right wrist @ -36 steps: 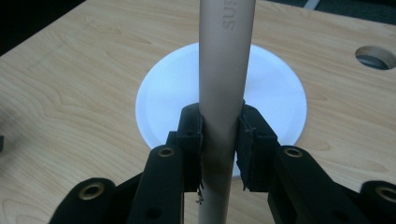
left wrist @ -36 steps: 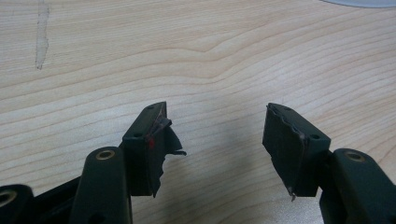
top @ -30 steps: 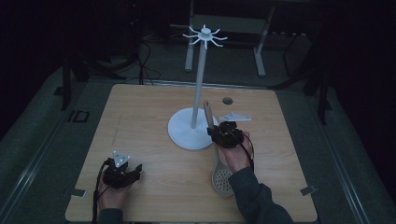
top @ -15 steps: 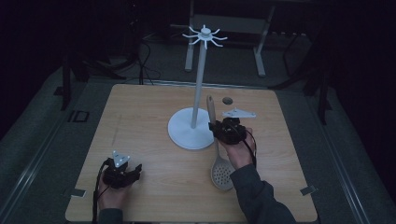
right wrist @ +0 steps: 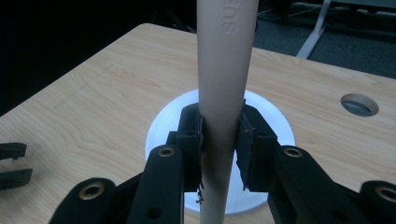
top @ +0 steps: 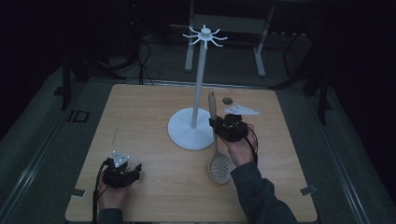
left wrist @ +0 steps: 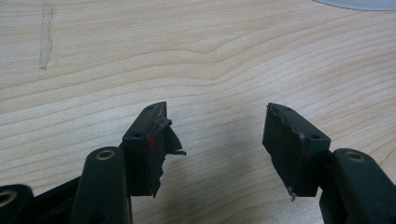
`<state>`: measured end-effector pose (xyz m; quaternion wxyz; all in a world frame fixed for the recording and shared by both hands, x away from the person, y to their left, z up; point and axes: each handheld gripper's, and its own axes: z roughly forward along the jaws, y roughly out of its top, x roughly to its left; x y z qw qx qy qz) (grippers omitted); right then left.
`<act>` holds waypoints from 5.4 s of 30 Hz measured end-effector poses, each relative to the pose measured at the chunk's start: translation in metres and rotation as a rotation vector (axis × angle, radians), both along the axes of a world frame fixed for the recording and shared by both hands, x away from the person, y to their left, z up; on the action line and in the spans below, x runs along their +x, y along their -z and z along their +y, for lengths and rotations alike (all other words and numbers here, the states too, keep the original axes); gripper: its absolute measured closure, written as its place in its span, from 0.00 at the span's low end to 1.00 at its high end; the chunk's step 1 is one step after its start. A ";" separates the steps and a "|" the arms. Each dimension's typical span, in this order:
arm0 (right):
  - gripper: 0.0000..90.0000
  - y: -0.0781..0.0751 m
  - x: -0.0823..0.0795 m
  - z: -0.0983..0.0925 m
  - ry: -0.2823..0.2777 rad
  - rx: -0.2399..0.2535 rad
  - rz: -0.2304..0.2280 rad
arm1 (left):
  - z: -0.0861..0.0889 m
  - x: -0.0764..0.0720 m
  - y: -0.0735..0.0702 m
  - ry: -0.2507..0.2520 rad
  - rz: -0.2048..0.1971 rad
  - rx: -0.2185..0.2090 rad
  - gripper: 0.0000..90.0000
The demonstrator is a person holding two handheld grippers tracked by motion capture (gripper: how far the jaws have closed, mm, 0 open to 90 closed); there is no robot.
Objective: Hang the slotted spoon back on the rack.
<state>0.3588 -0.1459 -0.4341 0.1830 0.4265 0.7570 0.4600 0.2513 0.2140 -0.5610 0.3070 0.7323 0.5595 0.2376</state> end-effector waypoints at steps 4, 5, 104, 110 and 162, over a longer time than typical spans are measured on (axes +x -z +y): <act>0.81 -0.003 0.000 0.000 -0.003 0.004 -0.014 | 0.000 0.000 0.000 -0.002 0.000 -0.001 0.45; 0.81 -0.004 0.000 0.000 -0.002 0.005 -0.016 | 0.000 0.000 0.000 -0.002 -0.001 -0.001 0.45; 0.81 -0.067 0.018 -0.019 0.044 0.082 -0.241 | 0.002 -0.001 -0.001 -0.014 -0.010 -0.009 0.45; 0.81 -0.073 0.018 -0.018 0.048 0.079 -0.255 | 0.002 0.000 0.000 -0.013 -0.009 -0.007 0.45; 0.81 -0.109 0.029 -0.003 0.018 0.063 -0.316 | 0.004 -0.001 0.000 -0.019 -0.009 -0.013 0.45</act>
